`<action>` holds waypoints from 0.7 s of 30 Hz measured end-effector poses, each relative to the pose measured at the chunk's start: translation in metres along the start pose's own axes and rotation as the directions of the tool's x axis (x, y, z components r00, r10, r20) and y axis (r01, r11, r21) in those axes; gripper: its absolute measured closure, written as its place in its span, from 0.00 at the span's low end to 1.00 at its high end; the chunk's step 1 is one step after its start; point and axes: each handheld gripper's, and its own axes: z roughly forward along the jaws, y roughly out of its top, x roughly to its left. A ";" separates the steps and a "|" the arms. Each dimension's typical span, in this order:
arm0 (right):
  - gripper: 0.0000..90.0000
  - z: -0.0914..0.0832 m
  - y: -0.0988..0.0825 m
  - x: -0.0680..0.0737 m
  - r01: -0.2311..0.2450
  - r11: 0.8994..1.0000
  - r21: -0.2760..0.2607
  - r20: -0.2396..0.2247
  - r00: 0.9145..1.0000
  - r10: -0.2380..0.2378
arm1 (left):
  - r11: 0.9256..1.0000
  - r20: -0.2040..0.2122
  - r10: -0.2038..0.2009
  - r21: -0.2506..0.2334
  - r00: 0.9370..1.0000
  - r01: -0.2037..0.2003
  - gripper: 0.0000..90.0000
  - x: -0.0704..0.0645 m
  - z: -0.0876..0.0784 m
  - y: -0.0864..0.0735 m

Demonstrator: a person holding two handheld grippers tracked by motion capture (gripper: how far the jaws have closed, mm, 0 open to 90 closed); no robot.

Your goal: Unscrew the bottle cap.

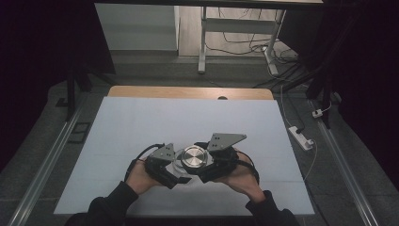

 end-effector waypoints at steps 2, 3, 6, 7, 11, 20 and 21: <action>0.20 -0.001 0.000 0.001 -0.008 1.000 -0.002 0.002 1.000 0.008 | 1.000 -0.013 -0.011 -0.003 1.000 0.011 0.17 0.002 -0.001 -0.001; 0.20 -0.002 0.000 0.001 -0.012 1.000 -0.001 0.010 1.000 0.012 | 1.000 -0.024 -0.013 -0.001 1.000 0.013 0.17 0.004 -0.002 -0.001; 0.20 -0.003 -0.001 0.003 -0.015 1.000 -0.004 0.006 1.000 0.015 | 1.000 -0.033 -0.021 -0.005 0.999 0.021 0.17 0.005 -0.003 -0.001; 0.20 -0.003 -0.002 0.005 -0.017 1.000 -0.003 0.010 1.000 0.017 | 0.999 -0.040 -0.033 -0.013 0.999 0.032 0.17 0.006 -0.003 -0.002; 0.20 -0.003 -0.005 0.009 -0.020 1.000 -0.001 0.008 1.000 0.020 | 0.999 -0.052 -0.043 -0.016 0.998 0.042 0.17 0.008 -0.004 -0.002; 0.20 -0.007 -0.010 0.018 -0.022 1.000 -0.005 0.009 1.000 0.022 | 0.998 -0.069 -0.053 -0.027 0.996 0.051 0.17 0.012 -0.004 0.000; 0.20 -0.007 -0.010 0.018 -0.017 1.000 -0.006 0.009 1.000 0.018 | 0.998 -0.070 -0.051 -0.026 0.996 0.049 0.17 0.013 -0.004 0.000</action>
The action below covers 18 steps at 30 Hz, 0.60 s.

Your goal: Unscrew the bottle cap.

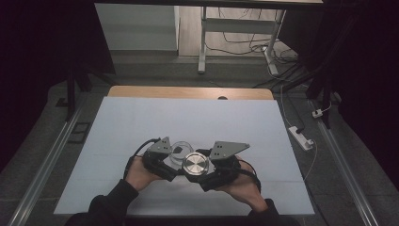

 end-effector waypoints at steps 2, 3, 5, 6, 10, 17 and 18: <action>0.20 -0.001 -0.002 0.001 0.003 1.000 -0.002 0.002 1.000 -0.003 | 1.000 -0.002 -0.003 -0.003 1.000 0.003 0.17 0.001 0.000 0.000; 0.20 -0.001 -0.002 0.001 0.003 1.000 -0.002 0.002 1.000 -0.003 | 1.000 -0.004 -0.002 -0.003 1.000 0.002 0.17 0.001 0.000 0.000; 0.20 -0.002 -0.004 0.003 0.001 1.000 -0.003 0.004 1.000 -0.001 | 1.000 -0.008 -0.004 -0.008 1.000 0.004 0.17 0.003 0.000 0.001; 0.20 -0.002 -0.005 0.003 0.001 1.000 -0.002 0.005 1.000 -0.001 | 1.000 -0.008 -0.004 -0.008 1.000 0.004 0.17 0.003 0.000 0.001; 0.20 -0.001 -0.008 0.006 -0.001 1.000 0.000 0.001 1.000 0.001 | 1.000 -0.012 -0.007 -0.015 1.000 0.007 0.17 0.007 -0.001 0.003; 0.20 0.001 -0.013 0.010 -0.004 1.000 0.004 -0.011 1.000 0.004 | 1.000 -0.017 -0.013 -0.021 1.000 0.013 0.17 0.011 -0.001 0.006; 0.20 0.001 -0.013 0.010 -0.004 1.000 0.004 -0.011 1.000 0.004 | 1.000 -0.017 -0.013 -0.021 1.000 0.013 0.17 0.011 -0.001 0.006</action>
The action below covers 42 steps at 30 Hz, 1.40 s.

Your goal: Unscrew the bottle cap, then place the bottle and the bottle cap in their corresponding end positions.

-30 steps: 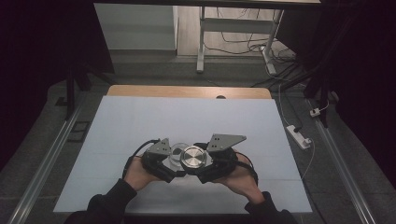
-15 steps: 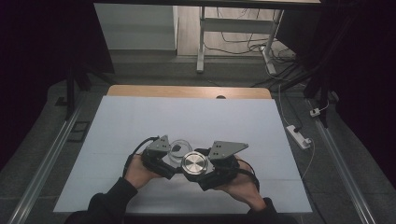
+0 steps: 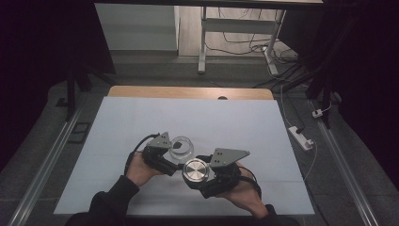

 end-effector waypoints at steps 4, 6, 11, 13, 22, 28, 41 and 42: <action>0.20 0.002 -0.005 0.002 -0.004 1.000 0.007 -0.001 1.000 0.004 | 1.000 -0.001 0.002 0.002 1.000 -0.002 0.17 0.003 0.001 0.002; 0.20 0.003 -0.007 0.002 -0.008 1.000 0.008 -0.002 1.000 0.008 | 1.000 -0.005 0.001 0.000 1.000 -0.001 0.17 0.006 0.002 0.004; 0.20 0.005 -0.012 0.003 -0.014 1.000 0.018 0.002 1.000 0.014 | 1.000 -0.006 -0.003 -0.008 1.000 0.003 0.17 0.009 0.002 0.006; 0.20 0.007 -0.014 0.003 -0.015 1.000 0.017 0.002 1.000 0.015 | 1.000 -0.010 -0.003 -0.013 1.000 0.003 0.17 0.011 0.003 0.008; 0.20 0.013 -0.023 0.005 -0.011 0.999 0.031 0.009 1.000 0.010 | 1.000 -0.027 -0.009 -0.009 1.000 0.008 0.17 0.019 0.007 0.013; 0.20 0.017 -0.029 0.004 -0.008 0.999 0.039 0.021 1.000 0.007 | 1.000 -0.042 -0.008 -0.022 0.999 0.007 0.17 0.026 0.007 0.017; 0.20 0.029 -0.043 0.000 -0.004 0.998 0.064 0.042 0.999 0.001 | 0.999 -0.084 -0.010 -0.034 0.996 0.007 0.17 0.049 0.015 0.031; 0.20 0.030 -0.044 0.000 -0.003 0.998 0.065 0.043 0.999 0.000 | 0.999 -0.090 -0.005 -0.033 0.996 0.002 0.17 0.051 0.017 0.032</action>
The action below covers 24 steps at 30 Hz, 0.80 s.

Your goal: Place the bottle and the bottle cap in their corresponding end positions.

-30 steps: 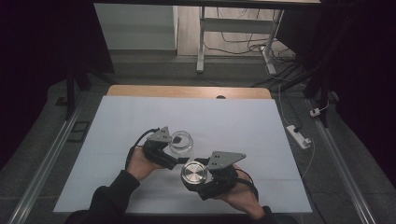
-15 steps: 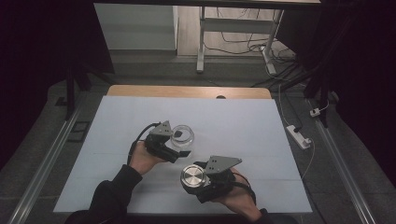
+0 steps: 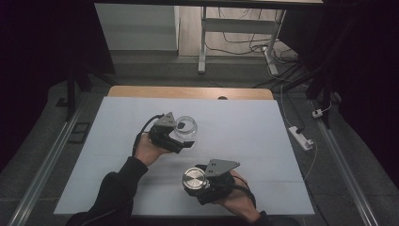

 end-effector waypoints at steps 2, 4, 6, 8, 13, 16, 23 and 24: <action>0.20 0.003 -0.002 0.001 0.005 1.000 0.002 -0.002 1.000 -0.005 | 1.000 -0.004 -0.003 -0.002 1.000 0.003 0.17 0.004 0.003 0.001; 0.20 0.005 -0.003 0.001 0.013 1.000 0.007 0.004 1.000 -0.013 | 1.000 -0.008 -0.004 -0.004 1.000 0.004 0.17 0.007 0.007 0.002; 0.20 0.008 -0.005 0.001 0.016 1.000 0.011 0.006 1.000 -0.016 | 1.000 -0.011 -0.005 -0.004 1.000 0.005 0.17 0.008 0.008 0.002; 0.20 0.009 -0.006 0.001 0.015 1.000 0.014 0.007 1.000 -0.015 | 1.000 -0.014 -0.004 0.000 1.000 0.004 0.17 0.011 0.012 0.004; 0.20 0.016 -0.012 -0.002 0.012 1.000 0.021 0.014 1.000 -0.012 | 1.000 -0.025 -0.001 0.002 1.000 0.001 0.17 0.016 0.019 0.006; 0.20 0.020 -0.015 -0.005 0.002 1.000 0.028 0.020 1.000 -0.003 | 1.000 -0.028 -0.005 0.004 1.000 0.005 0.17 0.019 0.022 0.006; 0.20 0.033 -0.021 -0.009 0.001 0.999 0.052 0.019 1.000 -0.002 | 1.000 -0.047 -0.016 0.009 0.999 0.017 0.17 0.027 0.034 0.001; 0.20 0.035 -0.022 -0.010 -0.001 0.999 0.054 0.020 1.000 0.000 | 1.000 -0.047 -0.016 0.009 0.999 0.017 0.17 0.027 0.034 0.001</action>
